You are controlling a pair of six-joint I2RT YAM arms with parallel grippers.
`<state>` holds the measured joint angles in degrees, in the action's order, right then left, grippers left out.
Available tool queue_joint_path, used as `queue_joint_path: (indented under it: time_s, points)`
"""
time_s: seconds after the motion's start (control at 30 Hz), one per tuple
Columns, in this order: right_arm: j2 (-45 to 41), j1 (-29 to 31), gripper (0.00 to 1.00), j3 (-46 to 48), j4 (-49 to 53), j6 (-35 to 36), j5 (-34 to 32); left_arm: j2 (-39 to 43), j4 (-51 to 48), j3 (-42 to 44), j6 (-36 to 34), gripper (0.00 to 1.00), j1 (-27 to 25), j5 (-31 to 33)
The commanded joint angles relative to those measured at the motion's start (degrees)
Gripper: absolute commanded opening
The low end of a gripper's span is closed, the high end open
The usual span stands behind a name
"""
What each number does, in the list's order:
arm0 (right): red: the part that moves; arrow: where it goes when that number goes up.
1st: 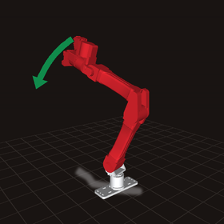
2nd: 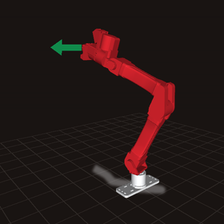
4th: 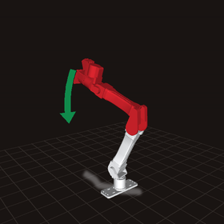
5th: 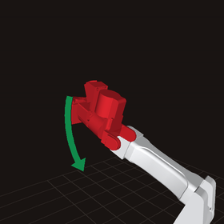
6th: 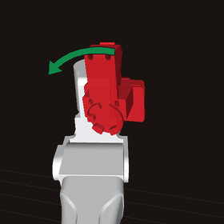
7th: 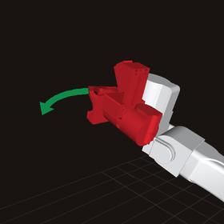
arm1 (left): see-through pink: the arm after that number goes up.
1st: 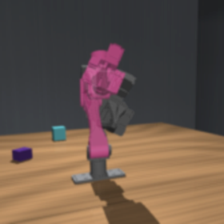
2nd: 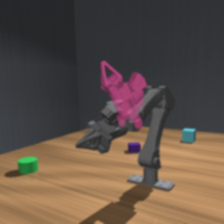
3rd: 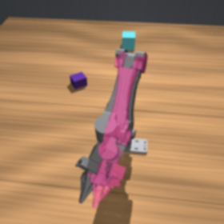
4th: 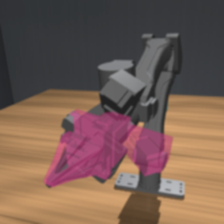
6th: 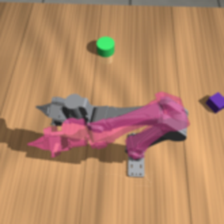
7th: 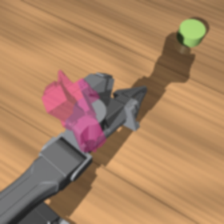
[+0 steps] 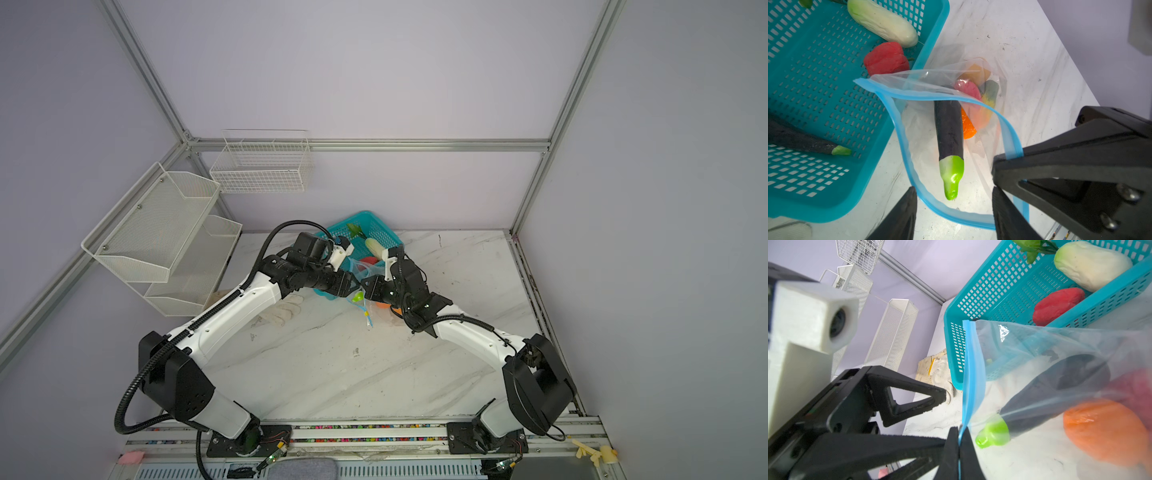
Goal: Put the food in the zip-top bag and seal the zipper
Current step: 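Open the left gripper to release the eggplant into the bag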
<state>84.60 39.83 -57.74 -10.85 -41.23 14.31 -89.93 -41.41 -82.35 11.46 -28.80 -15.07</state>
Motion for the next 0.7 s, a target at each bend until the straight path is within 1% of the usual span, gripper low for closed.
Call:
queue_joint_path:
  time_s: [0.0,0.13,0.23,0.3,0.43,0.6,0.67]
  points:
    - [-0.6,-0.4,0.0,-1.7,0.2,0.4,-0.7,3.3,4.0,3.9,3.0,0.58,2.0,-3.1]
    - [-0.8,-0.5,0.0,-1.7,0.2,0.5,-0.7,4.6,7.6,7.6,7.0,0.58,5.7,-7.2]
    - [-0.9,-0.5,0.0,-1.7,0.2,0.5,-0.6,4.7,10.5,9.5,10.0,0.58,7.4,-10.0]
    - [-1.0,-0.5,0.0,-1.8,0.2,0.5,-0.5,3.9,11.9,10.0,10.9,0.57,7.7,-12.6]
    - [-1.3,-0.5,0.0,-1.9,0.4,0.6,-0.7,1.5,14.4,11.0,12.9,0.53,7.7,-17.9]
    - [-1.6,-0.5,0.0,-2.3,0.9,0.8,-0.8,0.3,17.0,12.9,14.3,0.45,7.6,-19.7]
    - [-1.7,-0.5,0.0,-2.4,1.0,0.9,-0.8,0.0,16.9,13.4,14.1,0.45,7.6,-19.4]
